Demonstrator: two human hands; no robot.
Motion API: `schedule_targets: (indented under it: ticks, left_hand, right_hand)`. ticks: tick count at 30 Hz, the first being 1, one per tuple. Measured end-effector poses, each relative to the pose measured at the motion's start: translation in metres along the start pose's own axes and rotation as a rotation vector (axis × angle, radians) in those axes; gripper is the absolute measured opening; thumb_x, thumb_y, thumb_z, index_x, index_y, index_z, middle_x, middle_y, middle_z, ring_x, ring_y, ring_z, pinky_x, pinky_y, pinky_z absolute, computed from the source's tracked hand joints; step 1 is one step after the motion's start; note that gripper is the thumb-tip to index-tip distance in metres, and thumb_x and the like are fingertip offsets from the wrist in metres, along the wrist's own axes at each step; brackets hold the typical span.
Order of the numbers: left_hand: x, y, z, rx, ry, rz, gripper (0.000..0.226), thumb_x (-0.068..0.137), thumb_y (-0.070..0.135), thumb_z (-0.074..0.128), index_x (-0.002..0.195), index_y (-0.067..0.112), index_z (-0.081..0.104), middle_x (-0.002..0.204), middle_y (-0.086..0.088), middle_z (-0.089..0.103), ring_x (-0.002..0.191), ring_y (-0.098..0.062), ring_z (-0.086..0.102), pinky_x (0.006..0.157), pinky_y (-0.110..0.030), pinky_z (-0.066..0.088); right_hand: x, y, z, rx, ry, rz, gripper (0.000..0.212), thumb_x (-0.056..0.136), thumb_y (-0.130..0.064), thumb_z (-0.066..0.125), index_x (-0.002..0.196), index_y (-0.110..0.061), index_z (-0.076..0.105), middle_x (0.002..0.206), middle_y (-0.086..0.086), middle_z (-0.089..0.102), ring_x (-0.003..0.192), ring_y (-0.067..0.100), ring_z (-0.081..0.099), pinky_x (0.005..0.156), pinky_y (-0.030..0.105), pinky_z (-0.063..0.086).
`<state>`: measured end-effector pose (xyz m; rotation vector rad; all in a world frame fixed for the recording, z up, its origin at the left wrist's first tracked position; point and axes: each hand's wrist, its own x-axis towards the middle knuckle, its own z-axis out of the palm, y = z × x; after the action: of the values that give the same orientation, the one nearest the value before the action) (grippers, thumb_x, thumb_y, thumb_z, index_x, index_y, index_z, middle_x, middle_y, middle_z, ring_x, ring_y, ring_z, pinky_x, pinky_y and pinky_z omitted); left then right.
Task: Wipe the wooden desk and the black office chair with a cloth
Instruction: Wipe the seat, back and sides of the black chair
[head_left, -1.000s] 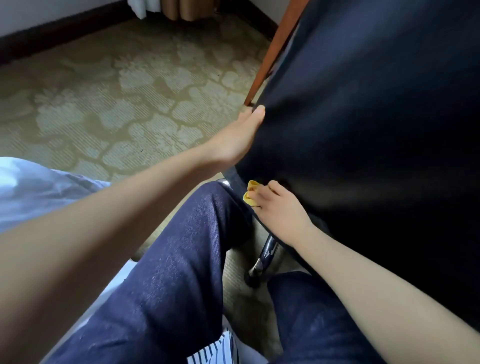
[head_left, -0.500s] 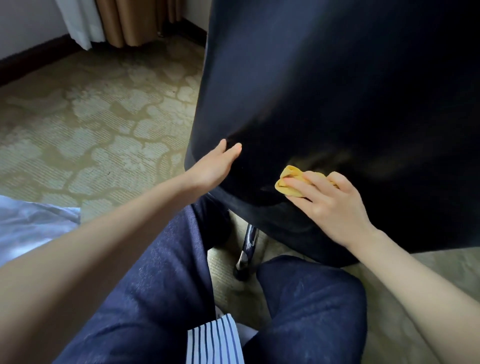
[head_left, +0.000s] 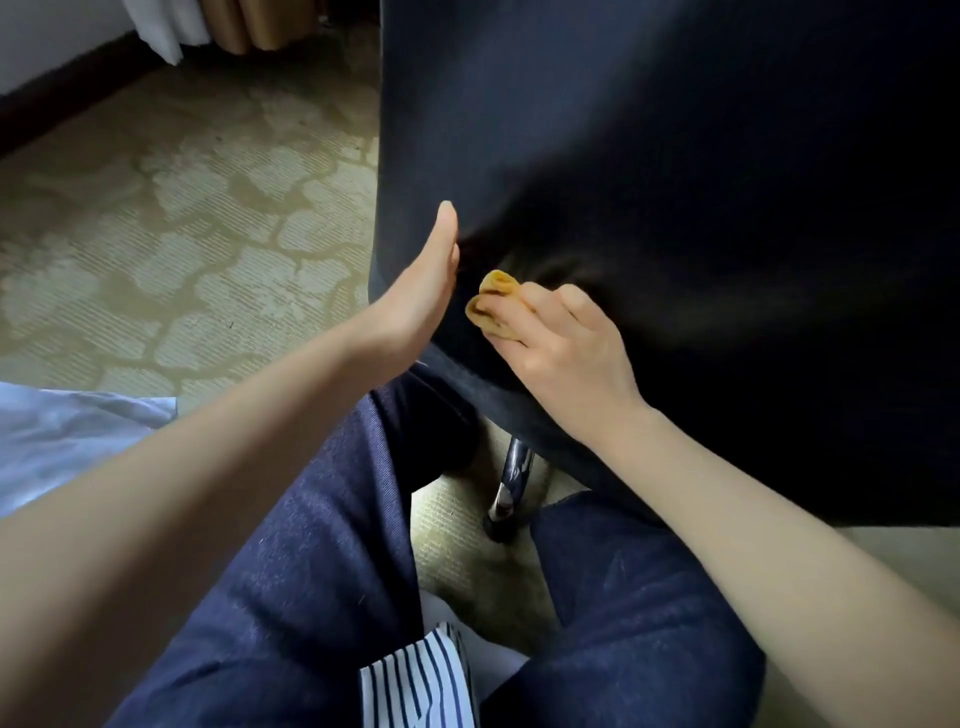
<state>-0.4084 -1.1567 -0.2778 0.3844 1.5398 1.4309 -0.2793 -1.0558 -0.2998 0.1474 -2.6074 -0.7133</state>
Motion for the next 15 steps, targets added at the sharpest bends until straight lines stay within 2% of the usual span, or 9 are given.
schedule_targets:
  ticks: [3, 6, 8, 11, 13, 15]
  left_hand:
    - [0.009, 0.001, -0.007, 0.072, 0.032, 0.012, 0.074, 0.096, 0.061, 0.011, 0.150, 0.011, 0.013, 0.159, -0.007, 0.008, 0.146, -0.019, 0.008, 0.120, -0.042, 0.007]
    - [0.016, 0.011, -0.007, 0.015, 0.005, -0.047, 0.075, 0.094, 0.063, 0.010, 0.151, 0.015, 0.014, 0.159, 0.000, 0.014, 0.145, -0.010, 0.013, 0.120, -0.037, 0.005]
    - [0.019, 0.016, -0.006, 0.014, 0.023, -0.037, 0.071, 0.095, 0.060, 0.009, 0.150, 0.016, 0.020, 0.156, 0.003, 0.022, 0.143, -0.008, 0.019, 0.119, -0.033, 0.005]
    - [0.016, 0.018, -0.008, 0.061, 0.100, 0.032, 0.062, 0.099, 0.054, 0.008, 0.144, 0.021, 0.034, 0.150, 0.008, 0.035, 0.135, -0.002, 0.031, 0.112, -0.027, 0.013]
    - [0.011, 0.017, -0.007, 0.067, 0.161, 0.074, 0.056, 0.100, 0.050, 0.010, 0.141, 0.024, 0.038, 0.146, 0.009, 0.040, 0.123, 0.003, 0.039, 0.105, -0.024, 0.019]
    - [0.007, 0.016, -0.004, 0.041, 0.209, 0.103, 0.055, 0.101, 0.048, 0.013, 0.144, 0.021, 0.035, 0.147, 0.007, 0.039, 0.122, 0.001, 0.040, 0.103, -0.020, 0.021]
  right_hand:
    - [-0.028, -0.016, 0.017, 0.007, -0.199, -0.075, 0.030, 0.092, -0.010, 0.045, 0.099, -0.017, 0.073, 0.099, -0.005, 0.068, 0.093, 0.014, 0.064, 0.085, 0.029, 0.045]
    - [-0.066, -0.023, 0.021, 0.006, -0.362, -0.178, 0.038, 0.090, -0.009, 0.037, 0.106, -0.018, 0.070, 0.101, -0.006, 0.064, 0.094, 0.016, 0.060, 0.088, 0.031, 0.038]
    - [-0.091, -0.022, 0.015, 0.009, -0.452, -0.222, 0.028, 0.088, -0.015, 0.052, 0.110, -0.020, 0.069, 0.107, -0.007, 0.064, 0.097, 0.016, 0.059, 0.088, 0.030, 0.042]
    - [-0.115, -0.011, -0.002, 0.056, -0.508, -0.233, 0.026, 0.074, -0.018, 0.076, 0.100, -0.018, 0.074, 0.110, -0.005, 0.067, 0.097, 0.017, 0.062, 0.086, 0.030, 0.046]
    - [-0.127, -0.003, -0.017, 0.036, -0.502, -0.241, 0.030, 0.070, -0.017, 0.080, 0.099, -0.014, 0.074, 0.111, -0.003, 0.067, 0.097, 0.019, 0.063, 0.086, 0.031, 0.043]
    - [-0.137, 0.007, -0.033, 0.027, -0.466, -0.228, 0.033, 0.069, -0.014, 0.079, 0.101, -0.011, 0.074, 0.112, 0.000, 0.067, 0.099, 0.020, 0.063, 0.089, 0.033, 0.035]
